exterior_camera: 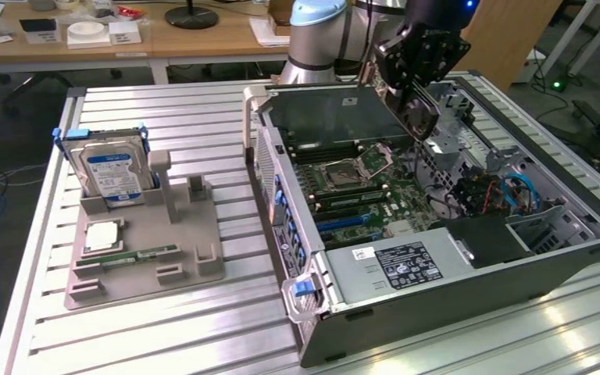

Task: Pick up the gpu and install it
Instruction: 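Insert the gpu into the slot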

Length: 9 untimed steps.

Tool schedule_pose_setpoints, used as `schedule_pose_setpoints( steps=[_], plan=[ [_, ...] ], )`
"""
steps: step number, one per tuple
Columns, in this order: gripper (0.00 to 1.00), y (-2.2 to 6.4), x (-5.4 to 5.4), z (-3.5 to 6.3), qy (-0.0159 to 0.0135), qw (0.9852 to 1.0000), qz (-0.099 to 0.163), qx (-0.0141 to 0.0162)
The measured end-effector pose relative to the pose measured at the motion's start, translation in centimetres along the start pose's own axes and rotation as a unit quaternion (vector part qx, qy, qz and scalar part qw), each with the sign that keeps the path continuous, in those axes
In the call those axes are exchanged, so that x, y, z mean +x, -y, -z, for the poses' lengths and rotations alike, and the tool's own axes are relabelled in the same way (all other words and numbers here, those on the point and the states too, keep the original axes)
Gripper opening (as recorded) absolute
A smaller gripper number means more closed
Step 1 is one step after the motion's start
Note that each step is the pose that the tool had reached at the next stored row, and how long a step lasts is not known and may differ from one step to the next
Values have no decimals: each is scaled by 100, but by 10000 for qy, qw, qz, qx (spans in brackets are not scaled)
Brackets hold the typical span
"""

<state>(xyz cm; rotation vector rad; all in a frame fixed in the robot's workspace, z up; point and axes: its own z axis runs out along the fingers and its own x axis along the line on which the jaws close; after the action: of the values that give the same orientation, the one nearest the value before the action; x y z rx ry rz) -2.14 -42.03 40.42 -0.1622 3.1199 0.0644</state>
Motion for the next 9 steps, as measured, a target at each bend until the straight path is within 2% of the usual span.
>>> schedule_pose_setpoints(
  steps=[4,9],
  plan=[
    [28,8,1,-1,-5,9999,114,-2],
    [28,14,1,-1,-15,9993,375,-7]
  ],
)
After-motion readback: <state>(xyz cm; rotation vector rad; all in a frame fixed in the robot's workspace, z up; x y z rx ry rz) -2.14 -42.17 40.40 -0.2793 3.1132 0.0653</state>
